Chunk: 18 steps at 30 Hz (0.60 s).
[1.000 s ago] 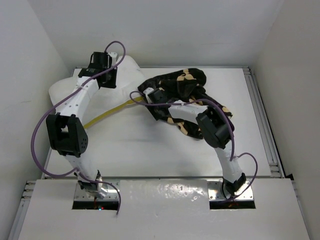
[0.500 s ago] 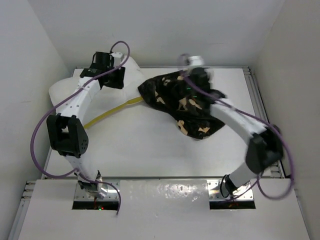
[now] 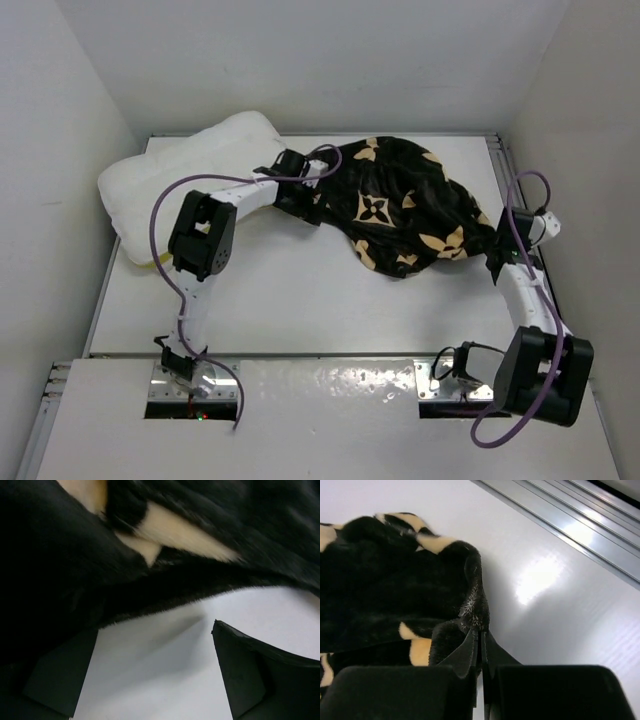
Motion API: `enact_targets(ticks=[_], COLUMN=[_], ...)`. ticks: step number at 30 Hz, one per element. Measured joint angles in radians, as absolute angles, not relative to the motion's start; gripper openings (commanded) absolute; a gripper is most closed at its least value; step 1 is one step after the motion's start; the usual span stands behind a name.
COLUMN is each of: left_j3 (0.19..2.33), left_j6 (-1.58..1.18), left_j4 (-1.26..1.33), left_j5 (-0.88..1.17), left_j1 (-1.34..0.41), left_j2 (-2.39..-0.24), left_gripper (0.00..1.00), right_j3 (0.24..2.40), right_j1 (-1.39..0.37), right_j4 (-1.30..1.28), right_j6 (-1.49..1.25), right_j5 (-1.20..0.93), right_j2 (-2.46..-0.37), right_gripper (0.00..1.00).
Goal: Put the pillow into the pillowcase
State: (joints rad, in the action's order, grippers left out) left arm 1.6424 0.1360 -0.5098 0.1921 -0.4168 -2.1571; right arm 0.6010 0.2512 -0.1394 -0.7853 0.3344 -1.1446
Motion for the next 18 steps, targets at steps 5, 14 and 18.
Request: enact_targets(ticks=[5,14,18], left_j3=[1.731,1.899,1.945], left_j6=[0.074,-0.025,-0.033], left_j4=[-0.408,-0.294,-0.314], left_j5=[0.2,0.251,0.259], left_j1=[-0.426,-0.466,-0.476], left_j2=[-2.229,-2.396,-2.432], left_gripper=[1.0,0.68,0.0], right_j3=[0.587,0.598,0.645], right_j1=[0.327,0.429,0.491], right_j4=[-0.166,-0.203,-0.229], right_j6=[-0.776,-0.654,-0.62], right_j5=[0.258,0.15,0.092], right_j2=[-1.113,-1.007,-0.989], right_gripper=[0.0,0.0,0.0])
